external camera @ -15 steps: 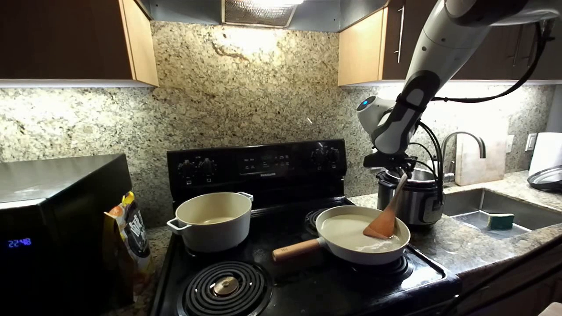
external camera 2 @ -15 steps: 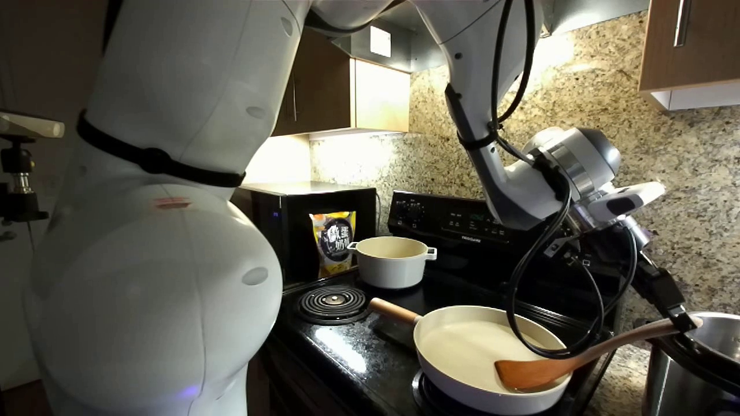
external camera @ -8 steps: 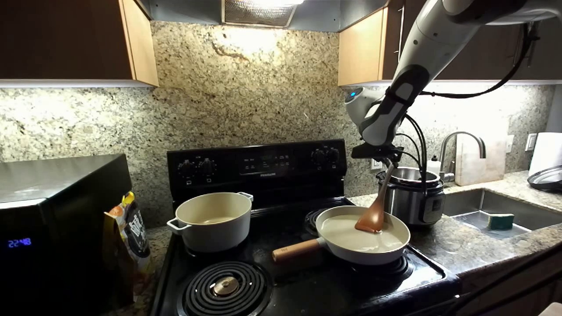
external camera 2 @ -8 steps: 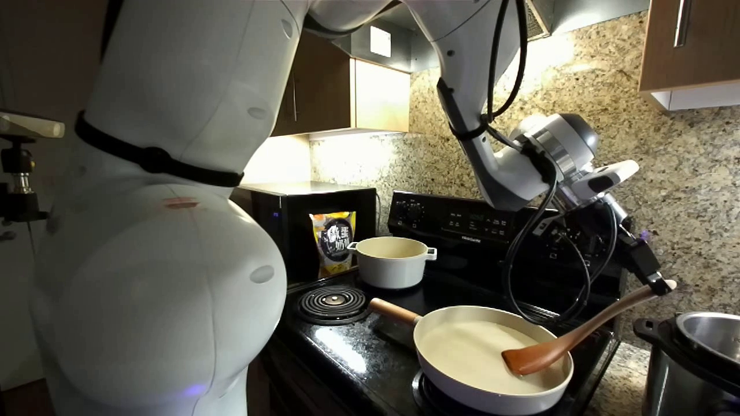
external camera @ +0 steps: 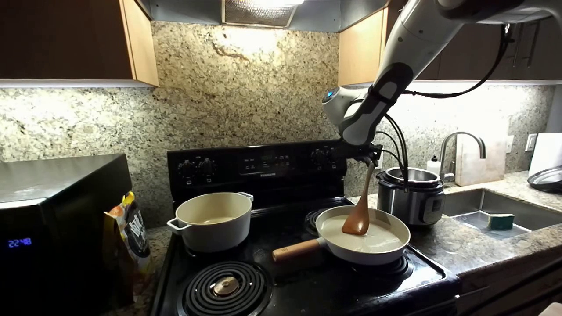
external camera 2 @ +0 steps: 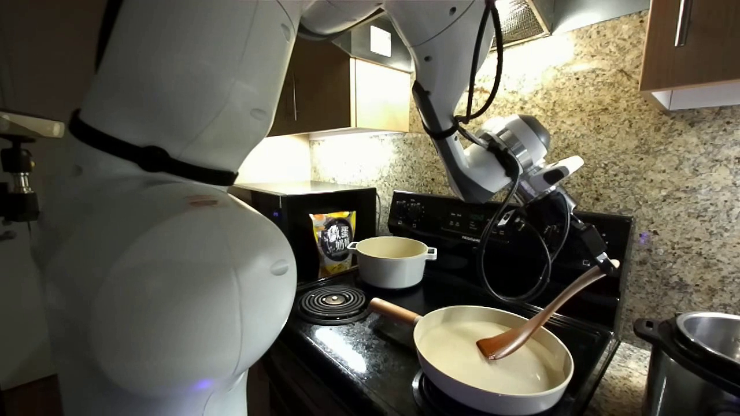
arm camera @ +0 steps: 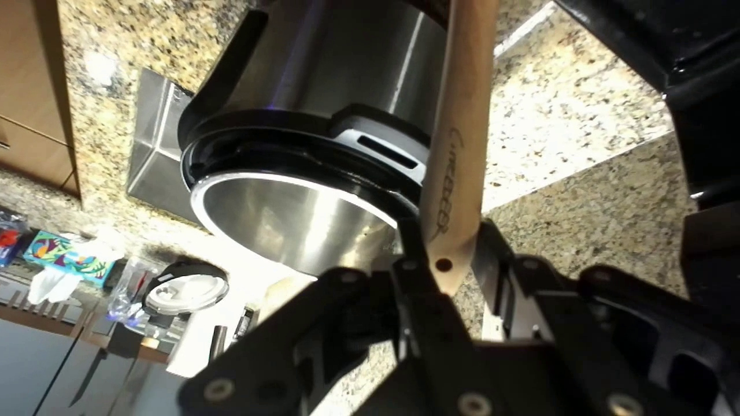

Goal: Stir the pan using the wooden spatula

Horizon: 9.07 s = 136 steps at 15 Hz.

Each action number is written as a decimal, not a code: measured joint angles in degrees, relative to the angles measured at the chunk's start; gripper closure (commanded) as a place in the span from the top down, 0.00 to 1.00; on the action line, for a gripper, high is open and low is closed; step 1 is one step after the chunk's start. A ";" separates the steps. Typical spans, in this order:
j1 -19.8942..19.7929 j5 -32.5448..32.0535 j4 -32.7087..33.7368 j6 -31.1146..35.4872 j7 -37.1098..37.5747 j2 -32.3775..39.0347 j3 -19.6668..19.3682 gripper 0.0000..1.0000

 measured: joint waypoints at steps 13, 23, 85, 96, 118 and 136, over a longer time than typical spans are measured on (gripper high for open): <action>-0.60 -2.42 -7.93 0.40 0.19 -0.49 -0.23 0.07; -7.20 -1.90 -11.53 3.65 0.20 -0.50 -3.76 0.07; -8.43 -0.71 -13.49 8.85 0.24 -1.90 -5.50 0.07; -8.14 1.15 -7.47 8.44 0.21 -1.79 -4.50 0.07; 0.69 -0.63 -3.03 3.03 0.21 -1.58 1.56 0.07; -5.18 -0.65 -10.20 5.67 0.22 -1.80 -2.86 0.07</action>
